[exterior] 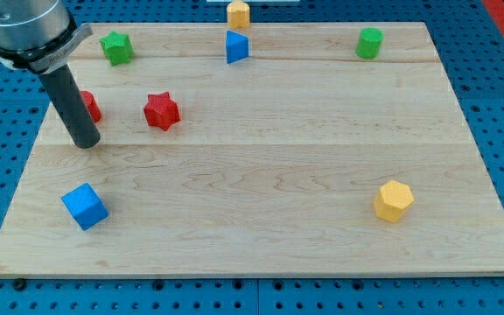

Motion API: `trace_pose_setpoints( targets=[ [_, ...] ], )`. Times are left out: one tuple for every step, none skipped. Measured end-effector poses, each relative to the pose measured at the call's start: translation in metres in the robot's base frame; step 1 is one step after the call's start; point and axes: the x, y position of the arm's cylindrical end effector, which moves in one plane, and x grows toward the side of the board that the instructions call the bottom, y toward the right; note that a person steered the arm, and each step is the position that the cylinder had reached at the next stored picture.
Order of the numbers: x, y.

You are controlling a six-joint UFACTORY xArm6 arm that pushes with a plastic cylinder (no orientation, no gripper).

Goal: Push the blue cube slightly right below to the red star

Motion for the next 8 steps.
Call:
trace_pose_setpoints(
  targets=[
    [0.012, 0.036],
    [0.022, 0.034],
    [0.03, -0.033],
    [0.078, -0.07],
    [0.119, -0.04],
    [0.124, 0.011],
    [0.088, 0.023],
    [0.07, 0.038]
  ],
)
